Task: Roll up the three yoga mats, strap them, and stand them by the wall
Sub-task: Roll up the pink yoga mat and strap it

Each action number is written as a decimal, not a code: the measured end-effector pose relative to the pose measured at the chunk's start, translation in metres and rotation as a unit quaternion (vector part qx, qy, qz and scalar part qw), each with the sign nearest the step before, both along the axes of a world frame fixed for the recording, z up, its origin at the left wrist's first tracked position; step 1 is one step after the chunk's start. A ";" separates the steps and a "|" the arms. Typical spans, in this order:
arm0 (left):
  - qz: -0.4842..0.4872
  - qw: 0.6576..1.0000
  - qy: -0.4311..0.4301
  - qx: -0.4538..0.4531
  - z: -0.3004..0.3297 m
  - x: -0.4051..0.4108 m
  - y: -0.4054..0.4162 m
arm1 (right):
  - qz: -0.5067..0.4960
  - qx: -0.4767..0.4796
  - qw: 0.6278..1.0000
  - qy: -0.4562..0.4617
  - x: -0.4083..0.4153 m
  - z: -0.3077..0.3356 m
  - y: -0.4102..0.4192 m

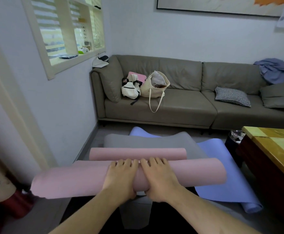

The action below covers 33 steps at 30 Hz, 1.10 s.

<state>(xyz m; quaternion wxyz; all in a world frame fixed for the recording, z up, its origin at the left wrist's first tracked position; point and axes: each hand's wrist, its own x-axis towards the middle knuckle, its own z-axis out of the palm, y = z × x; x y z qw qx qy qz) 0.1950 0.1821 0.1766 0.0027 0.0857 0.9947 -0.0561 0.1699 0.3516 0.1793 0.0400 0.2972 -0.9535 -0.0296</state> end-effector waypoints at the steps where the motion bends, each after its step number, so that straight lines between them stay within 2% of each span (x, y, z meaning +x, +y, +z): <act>1: -0.001 1.000 -0.011 0.009 0.005 -0.003 -0.002 | -0.002 -0.004 1.000 -0.001 0.000 -0.001 0.000; 6: 0.000 0.996 -0.080 0.047 0.026 -0.018 -0.011 | -0.011 0.011 1.000 0.021 0.000 -0.012 0.003; 22: -0.020 0.989 -0.130 0.067 0.027 -0.027 -0.020 | 0.002 0.031 0.999 0.024 0.000 -0.004 0.000; 25: -0.011 0.991 -0.116 0.069 0.025 -0.023 -0.018 | -0.006 0.035 0.999 0.015 -0.003 -0.004 -0.001; 31: -0.004 1.000 -0.005 0.010 -0.001 -0.005 -0.010 | -0.008 0.027 0.999 -0.023 -0.010 0.006 -0.003; 33: 0.002 1.000 -0.004 0.017 0.000 -0.006 -0.011 | -0.008 0.027 0.999 -0.031 -0.012 0.009 -0.004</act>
